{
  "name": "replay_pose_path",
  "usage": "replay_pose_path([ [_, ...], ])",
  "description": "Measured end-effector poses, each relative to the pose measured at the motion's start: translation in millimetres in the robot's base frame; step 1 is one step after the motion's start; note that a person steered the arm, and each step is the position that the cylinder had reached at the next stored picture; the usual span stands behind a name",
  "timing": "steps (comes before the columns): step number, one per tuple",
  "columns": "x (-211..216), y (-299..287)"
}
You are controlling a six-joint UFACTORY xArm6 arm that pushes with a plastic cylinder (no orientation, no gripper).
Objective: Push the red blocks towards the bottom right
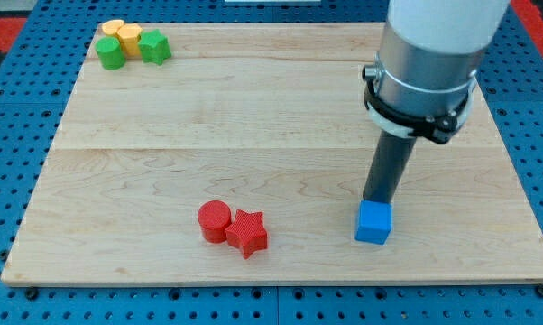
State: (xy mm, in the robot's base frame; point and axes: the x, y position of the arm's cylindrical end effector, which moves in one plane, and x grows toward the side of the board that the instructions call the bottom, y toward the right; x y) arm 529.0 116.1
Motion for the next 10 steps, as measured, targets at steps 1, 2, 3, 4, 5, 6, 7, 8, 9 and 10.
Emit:
replay_pose_path([
  [1, -19, -58],
  [2, -20, -143],
  [3, -18, -220],
  [4, -9, -284],
  [5, 51, -244],
  [6, 63, -151],
  [7, 55, -86],
  [8, 56, -59],
  [9, 90, -71],
  [10, 78, -164],
])
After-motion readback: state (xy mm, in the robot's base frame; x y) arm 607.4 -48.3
